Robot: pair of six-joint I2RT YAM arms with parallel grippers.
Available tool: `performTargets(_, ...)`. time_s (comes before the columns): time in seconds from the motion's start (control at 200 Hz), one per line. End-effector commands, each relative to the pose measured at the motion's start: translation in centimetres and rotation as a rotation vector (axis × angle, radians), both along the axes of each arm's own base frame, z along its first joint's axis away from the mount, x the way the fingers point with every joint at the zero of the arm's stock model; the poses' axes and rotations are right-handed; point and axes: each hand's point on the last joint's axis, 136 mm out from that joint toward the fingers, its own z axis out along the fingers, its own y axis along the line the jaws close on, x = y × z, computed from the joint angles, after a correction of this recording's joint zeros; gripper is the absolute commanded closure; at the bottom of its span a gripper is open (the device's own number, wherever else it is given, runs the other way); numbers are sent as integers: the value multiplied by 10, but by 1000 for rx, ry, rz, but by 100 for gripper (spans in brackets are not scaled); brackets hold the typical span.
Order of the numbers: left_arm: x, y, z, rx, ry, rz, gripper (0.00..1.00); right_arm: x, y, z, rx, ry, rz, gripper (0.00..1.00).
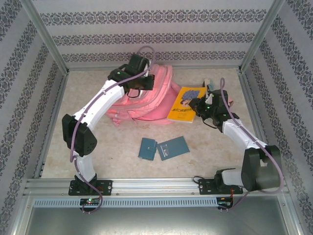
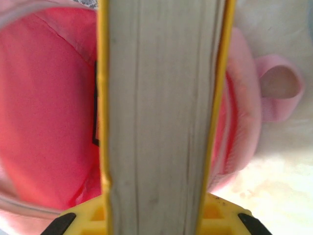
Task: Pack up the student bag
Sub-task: Place the book in the student bag.
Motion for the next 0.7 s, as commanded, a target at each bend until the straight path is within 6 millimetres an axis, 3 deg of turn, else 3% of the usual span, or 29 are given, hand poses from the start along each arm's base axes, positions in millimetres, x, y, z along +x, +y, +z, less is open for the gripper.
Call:
performTargets(0.0,4,-2,50,-243,-70,-50,100,28,25,48,85,-166,19,100)
performTargets(0.125,7,11,59,-327,-66,-53,100,44,54,48,107,-171,57,100)
performTargets(0.27,7,13,57,-331,-60,-53,100,67,90,45,156,-174,79,100)
performTargets(0.694,11,2,70,-407,-75,-89,100,145,196,-16,183,-59,105,97)
